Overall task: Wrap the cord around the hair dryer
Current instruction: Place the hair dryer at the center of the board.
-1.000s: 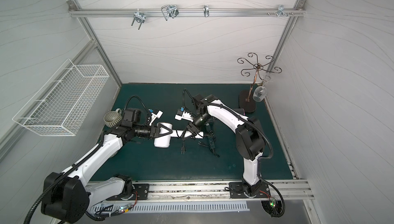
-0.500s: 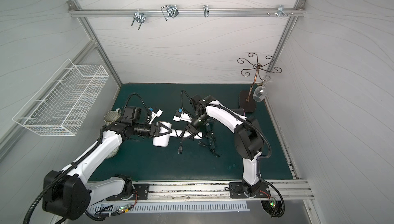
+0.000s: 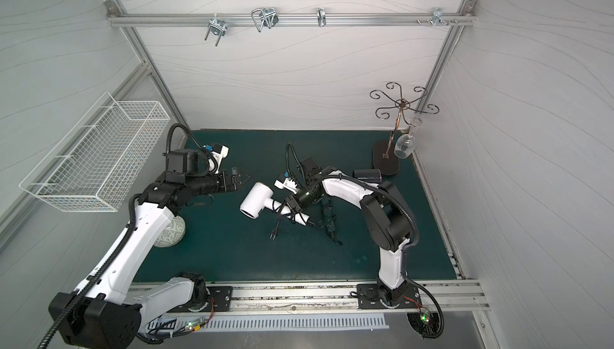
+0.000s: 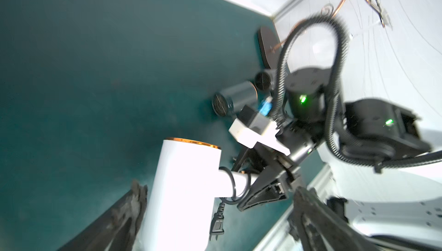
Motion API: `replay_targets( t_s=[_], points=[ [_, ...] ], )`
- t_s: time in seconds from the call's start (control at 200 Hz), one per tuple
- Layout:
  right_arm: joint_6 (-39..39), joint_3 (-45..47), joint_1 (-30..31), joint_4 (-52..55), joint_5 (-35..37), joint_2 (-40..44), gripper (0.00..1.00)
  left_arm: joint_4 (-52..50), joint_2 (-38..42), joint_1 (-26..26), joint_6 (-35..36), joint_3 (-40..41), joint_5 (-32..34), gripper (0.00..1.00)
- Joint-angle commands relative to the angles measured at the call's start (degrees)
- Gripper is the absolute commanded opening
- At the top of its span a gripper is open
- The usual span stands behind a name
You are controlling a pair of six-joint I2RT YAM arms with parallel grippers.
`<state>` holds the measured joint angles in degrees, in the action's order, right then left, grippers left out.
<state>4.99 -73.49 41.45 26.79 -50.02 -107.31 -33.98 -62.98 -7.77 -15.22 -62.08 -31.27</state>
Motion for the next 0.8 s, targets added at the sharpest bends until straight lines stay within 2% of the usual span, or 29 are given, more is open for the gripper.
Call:
replay_targets(
  t_s=[0.0,0.145,0.235,0.38,0.545,0.605,0.635,0.795],
  points=[
    [18.4,1.8,1.6,-19.9,5.2,-1.2,0.00,0.8,0.7,0.1,1.7,-1.9,6.5,0.98],
    [32.5,6.9,4.5,-31.4,22.3,-2.8,0.00,2.8,1.3,0.1,-0.3,0.2,5.2,0.98],
    [38.8,9.1,6.6,-36.3,25.9,-4.7,0.00,3.5,1.9,0.1,-1.2,1.5,4.7,0.98],
    [45.3,9.0,10.6,-37.9,26.5,-8.1,0.00,3.1,2.8,0.1,-0.9,2.9,5.3,0.98],
    [50.5,11.9,11.2,-40.0,24.8,-9.8,0.00,3.4,3.7,0.1,-1.1,4.3,5.3,0.98],
    [50.7,13.2,11.2,-40.6,25.1,-9.0,0.04,3.4,4.0,0.1,-1.0,4.8,5.3,0.98],
    [50.4,13.2,11.3,-40.1,25.3,-8.4,0.07,3.4,4.1,0.1,-1.1,5.0,5.4,0.98],
    [45.7,12.5,11.4,-38.6,26.0,-5.2,0.61,3.9,4.5,0.1,-1.2,5.8,5.2,0.98]
  ],
)
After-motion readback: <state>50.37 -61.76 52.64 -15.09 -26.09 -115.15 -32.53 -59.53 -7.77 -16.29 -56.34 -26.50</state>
